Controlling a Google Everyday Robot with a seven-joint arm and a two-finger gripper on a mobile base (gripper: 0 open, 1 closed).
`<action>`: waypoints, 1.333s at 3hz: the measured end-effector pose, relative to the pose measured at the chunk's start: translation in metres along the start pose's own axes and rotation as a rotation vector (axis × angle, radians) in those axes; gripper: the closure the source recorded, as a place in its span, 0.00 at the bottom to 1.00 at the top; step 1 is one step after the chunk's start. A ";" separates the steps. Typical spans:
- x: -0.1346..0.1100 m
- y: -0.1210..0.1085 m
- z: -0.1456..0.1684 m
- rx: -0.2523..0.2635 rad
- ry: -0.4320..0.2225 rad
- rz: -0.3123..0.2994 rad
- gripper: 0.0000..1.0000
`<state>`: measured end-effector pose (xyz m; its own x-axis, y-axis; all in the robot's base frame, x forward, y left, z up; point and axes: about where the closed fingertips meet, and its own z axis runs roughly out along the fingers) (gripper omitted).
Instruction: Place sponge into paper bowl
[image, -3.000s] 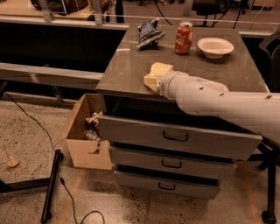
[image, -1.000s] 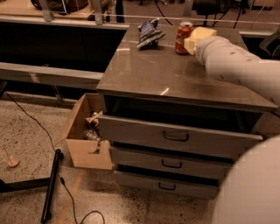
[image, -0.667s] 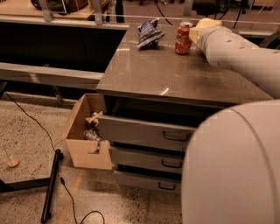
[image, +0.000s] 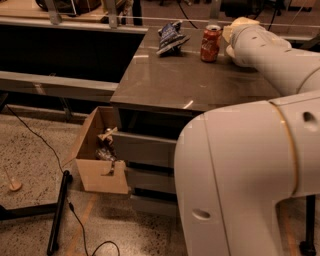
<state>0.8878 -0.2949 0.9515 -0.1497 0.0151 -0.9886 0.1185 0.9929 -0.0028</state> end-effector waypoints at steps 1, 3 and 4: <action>0.013 -0.018 0.011 0.049 0.037 0.017 0.82; 0.024 -0.039 0.017 0.136 0.055 0.043 0.37; 0.022 -0.042 0.015 0.137 0.067 0.046 0.14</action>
Offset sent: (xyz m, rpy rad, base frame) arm 0.0103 -0.0493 -0.0304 0.0465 0.0620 -0.1746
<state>0.8944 -0.3382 0.9274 -0.2057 0.0724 -0.9759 0.2590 0.9657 0.0171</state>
